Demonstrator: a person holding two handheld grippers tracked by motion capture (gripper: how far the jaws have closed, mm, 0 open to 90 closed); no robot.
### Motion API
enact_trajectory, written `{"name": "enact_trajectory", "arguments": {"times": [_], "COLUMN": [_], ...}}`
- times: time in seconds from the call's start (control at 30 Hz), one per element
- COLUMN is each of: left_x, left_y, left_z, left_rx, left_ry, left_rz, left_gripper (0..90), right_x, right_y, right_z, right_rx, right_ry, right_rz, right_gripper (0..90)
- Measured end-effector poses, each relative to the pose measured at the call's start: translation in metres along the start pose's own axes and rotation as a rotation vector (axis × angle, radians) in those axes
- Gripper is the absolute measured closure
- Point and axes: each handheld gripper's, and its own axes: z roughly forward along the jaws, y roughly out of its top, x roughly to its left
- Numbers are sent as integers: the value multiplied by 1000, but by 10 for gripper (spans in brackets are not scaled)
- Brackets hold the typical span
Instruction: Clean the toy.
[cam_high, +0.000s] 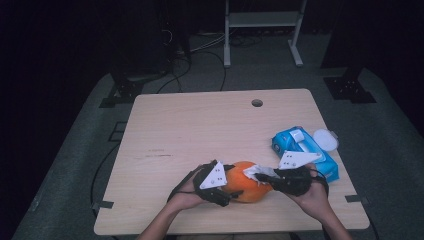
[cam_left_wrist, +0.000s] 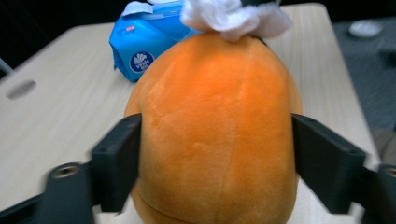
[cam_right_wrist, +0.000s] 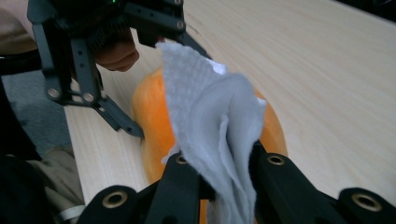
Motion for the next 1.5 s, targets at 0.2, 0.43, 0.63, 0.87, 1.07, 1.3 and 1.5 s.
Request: {"name": "enact_trajectory", "arguments": {"times": [0.2, 0.43, 0.63, 0.87, 1.07, 1.3, 1.5], "left_x": [13, 1, 5, -2, -12, -6, -14], "left_y": [-6, -1, -2, 4, 9, 3, 11], "left_z": [4, 1, 2, 4, 4, 8, 8], "left_rx": [-15, -16, -20, -12, 8, -36, -18], "left_ry": [-24, -13, -24, 7, 12, -19, -4], "left_rz": [-225, -49, -101, -41, 48, -48, 17], "left_gripper": [150, 291, 183, 261, 265, 242, 273], "right_x": [-13, 10, -11, 5, 25, 4, 20], "right_y": [-13, 9, -5, 2, 13, 1, 10], "right_z": [2, 2, -3, 2, 7, 0, 2], "right_rx": [16, 7, 16, 8, -7, 20, 19], "right_ry": [22, 4, -22, -7, 33, 5, 9], "right_rz": [68, -45, 37, -5, -71, -26, -71], "right_gripper": [824, 824, 824, 827, 826, 827, 827]}}
